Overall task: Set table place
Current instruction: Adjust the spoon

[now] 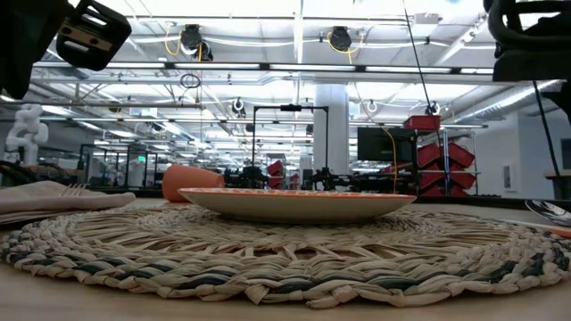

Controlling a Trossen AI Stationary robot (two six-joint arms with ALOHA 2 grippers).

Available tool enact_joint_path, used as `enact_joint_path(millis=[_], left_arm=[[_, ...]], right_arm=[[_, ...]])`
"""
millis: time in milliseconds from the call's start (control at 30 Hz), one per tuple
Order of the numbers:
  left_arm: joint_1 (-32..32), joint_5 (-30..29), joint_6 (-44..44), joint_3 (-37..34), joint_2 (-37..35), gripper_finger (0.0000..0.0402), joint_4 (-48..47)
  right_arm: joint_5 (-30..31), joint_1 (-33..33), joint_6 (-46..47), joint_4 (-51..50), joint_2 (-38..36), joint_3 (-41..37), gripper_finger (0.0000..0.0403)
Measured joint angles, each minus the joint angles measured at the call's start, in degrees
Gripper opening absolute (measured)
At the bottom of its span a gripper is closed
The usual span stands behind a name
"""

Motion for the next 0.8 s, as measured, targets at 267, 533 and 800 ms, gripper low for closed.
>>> enact_joint_path(millis=[267, 533, 800], left_arm=[[-1.1, -0.1, 0.0, 0.0, 0.0, 0.0022, -0.1], [-1.1, -0.2, 0.0, 0.0, 0.0, 0.0022, -0.1], [-1.1, -0.2, 0.0, 0.0, 0.0, 0.0022, 0.0]], right_arm=[[-2.6, 0.0, -0.1, 1.4, 0.0, -2.6, 0.0092], [-5.7, 0.0, 0.5, 7.0, 0.0, -7.6, 0.0117], [-4.7, 0.0, 0.5, 11.2, -0.3, -10.3, 0.0078]])
